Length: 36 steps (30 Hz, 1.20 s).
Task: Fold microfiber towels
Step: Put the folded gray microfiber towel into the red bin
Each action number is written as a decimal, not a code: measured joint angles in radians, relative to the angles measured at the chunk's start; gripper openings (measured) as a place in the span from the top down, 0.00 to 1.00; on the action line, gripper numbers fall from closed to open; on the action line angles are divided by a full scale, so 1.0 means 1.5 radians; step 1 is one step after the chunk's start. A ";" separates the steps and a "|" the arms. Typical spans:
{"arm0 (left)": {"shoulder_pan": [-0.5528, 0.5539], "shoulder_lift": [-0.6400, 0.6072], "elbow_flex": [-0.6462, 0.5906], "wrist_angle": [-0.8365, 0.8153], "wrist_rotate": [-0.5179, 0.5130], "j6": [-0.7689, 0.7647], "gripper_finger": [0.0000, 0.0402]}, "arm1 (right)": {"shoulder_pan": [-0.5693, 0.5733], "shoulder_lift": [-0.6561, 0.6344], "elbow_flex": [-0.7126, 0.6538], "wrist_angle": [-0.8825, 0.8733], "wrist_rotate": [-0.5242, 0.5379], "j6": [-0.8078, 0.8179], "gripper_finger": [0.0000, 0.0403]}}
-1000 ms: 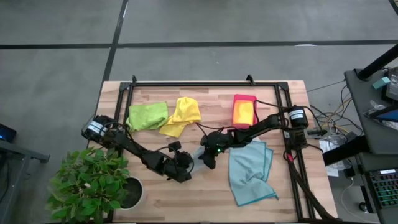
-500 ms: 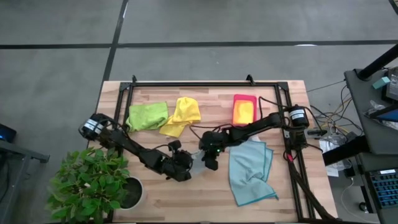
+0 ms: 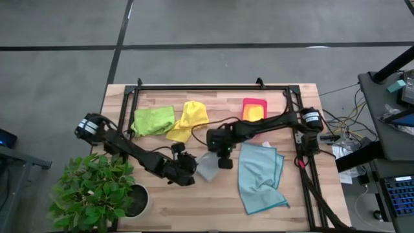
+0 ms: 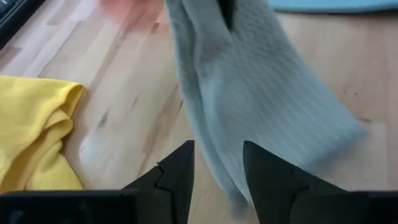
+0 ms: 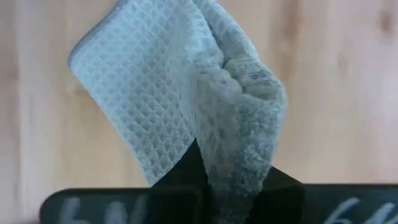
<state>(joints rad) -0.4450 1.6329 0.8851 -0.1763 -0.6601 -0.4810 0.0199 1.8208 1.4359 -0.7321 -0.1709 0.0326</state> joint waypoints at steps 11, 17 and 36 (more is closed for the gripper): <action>-0.002 -0.023 -0.009 0.000 0.000 0.014 0.70 | -0.074 -0.049 0.067 -0.262 0.010 -0.031 0.96; -0.002 -0.023 -0.016 -0.001 0.000 0.015 0.70 | -0.119 -0.100 0.068 -0.326 0.011 -0.023 0.96; -0.002 -0.022 -0.018 0.001 -0.003 0.016 0.70 | -0.266 -0.145 0.066 -0.475 0.129 -0.275 0.96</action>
<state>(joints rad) -0.4473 1.5997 0.8585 -0.1753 -0.6643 -0.4567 -0.3798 1.6028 1.5356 -1.4446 0.0229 -0.3799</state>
